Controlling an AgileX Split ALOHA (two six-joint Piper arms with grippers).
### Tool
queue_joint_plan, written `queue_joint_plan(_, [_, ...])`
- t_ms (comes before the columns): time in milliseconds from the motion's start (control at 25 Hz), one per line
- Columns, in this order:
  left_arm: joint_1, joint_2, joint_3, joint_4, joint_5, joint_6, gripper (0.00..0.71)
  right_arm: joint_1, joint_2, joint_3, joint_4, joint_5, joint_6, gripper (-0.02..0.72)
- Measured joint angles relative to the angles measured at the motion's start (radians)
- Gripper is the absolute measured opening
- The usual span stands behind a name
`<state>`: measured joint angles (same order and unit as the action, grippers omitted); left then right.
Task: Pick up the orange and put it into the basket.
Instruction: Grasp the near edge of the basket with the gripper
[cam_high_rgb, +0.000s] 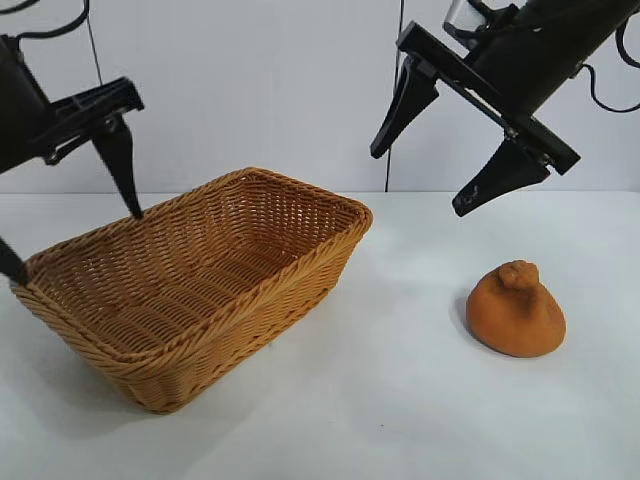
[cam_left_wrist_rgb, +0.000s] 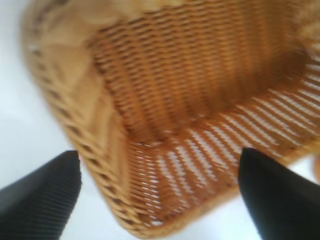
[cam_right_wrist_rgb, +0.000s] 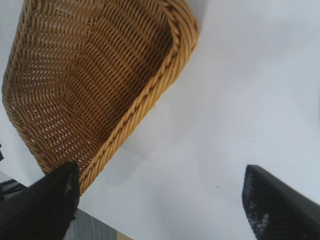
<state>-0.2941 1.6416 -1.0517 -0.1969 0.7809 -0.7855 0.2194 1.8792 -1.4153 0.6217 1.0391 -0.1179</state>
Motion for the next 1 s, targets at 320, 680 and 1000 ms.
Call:
queue_joint_plan(320, [0.0, 0.001, 0.137, 0.021, -0.147, -0.129, 0.61, 0.0, 0.0, 0.0, -0.001, 0.001, 0.0, 0.607])
queue_joint_plan(680, [0.0, 0.121, 0.165, -0.012, -0.257, -0.12, 0.61, 0.0, 0.0, 0.0, -0.001, 0.004, 0.0, 0.607])
queue_joint_plan(1000, [0.0, 0.135, 0.165, -0.015, -0.324, -0.112, 0.61, 0.0, 0.0, 0.0, -0.001, 0.005, 0.0, 0.607])
